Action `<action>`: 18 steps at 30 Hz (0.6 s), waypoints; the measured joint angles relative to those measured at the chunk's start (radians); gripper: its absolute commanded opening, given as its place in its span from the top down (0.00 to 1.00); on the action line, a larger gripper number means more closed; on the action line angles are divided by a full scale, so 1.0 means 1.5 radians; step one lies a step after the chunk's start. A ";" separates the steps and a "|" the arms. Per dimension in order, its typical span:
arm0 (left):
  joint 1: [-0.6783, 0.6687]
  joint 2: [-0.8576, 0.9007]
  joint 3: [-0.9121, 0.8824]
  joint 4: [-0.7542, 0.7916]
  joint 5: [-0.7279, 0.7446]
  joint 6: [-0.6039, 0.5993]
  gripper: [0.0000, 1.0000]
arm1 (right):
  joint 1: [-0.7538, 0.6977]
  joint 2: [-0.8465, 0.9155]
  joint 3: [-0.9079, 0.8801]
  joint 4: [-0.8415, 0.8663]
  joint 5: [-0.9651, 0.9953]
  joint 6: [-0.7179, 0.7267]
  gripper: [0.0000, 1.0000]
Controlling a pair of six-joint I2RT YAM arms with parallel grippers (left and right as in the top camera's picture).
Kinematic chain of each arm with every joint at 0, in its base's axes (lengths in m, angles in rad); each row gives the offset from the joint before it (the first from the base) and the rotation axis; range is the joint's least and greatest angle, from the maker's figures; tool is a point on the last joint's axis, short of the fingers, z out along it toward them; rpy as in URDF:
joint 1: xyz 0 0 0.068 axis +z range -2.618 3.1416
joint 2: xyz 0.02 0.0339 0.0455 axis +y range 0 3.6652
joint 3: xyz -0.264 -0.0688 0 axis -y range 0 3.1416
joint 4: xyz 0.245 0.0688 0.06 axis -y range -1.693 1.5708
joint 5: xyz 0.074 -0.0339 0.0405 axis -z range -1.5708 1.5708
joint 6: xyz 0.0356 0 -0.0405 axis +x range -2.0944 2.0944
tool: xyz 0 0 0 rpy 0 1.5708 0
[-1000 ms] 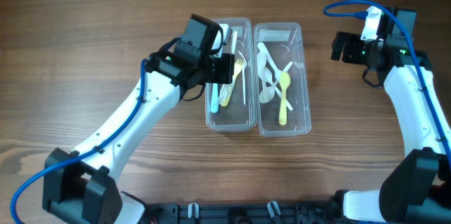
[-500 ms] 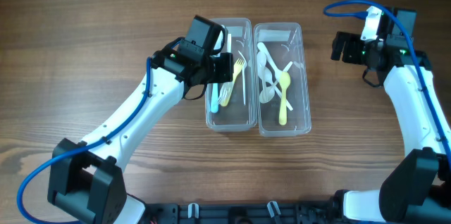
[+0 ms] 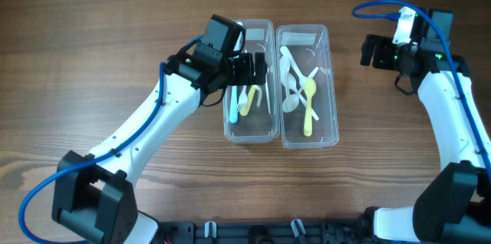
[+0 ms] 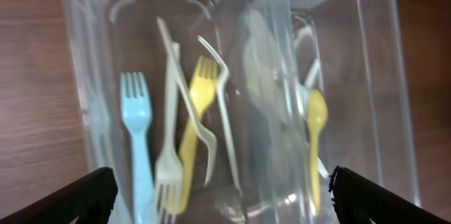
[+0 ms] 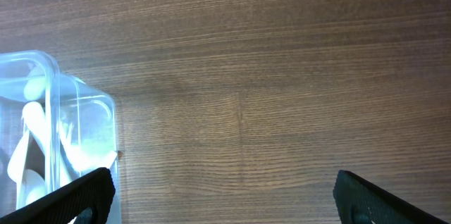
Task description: Pack container
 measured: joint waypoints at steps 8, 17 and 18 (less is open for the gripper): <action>0.060 -0.001 0.000 0.000 -0.159 0.000 0.00 | 0.000 0.000 0.000 0.000 0.000 0.000 0.00; 0.221 -0.015 0.000 -0.010 -0.222 0.000 0.00 | 0.000 0.000 0.000 0.000 0.000 0.000 0.00; 0.229 -0.015 0.000 -0.015 -0.224 0.000 0.00 | 0.000 0.000 0.000 0.000 0.000 0.000 0.00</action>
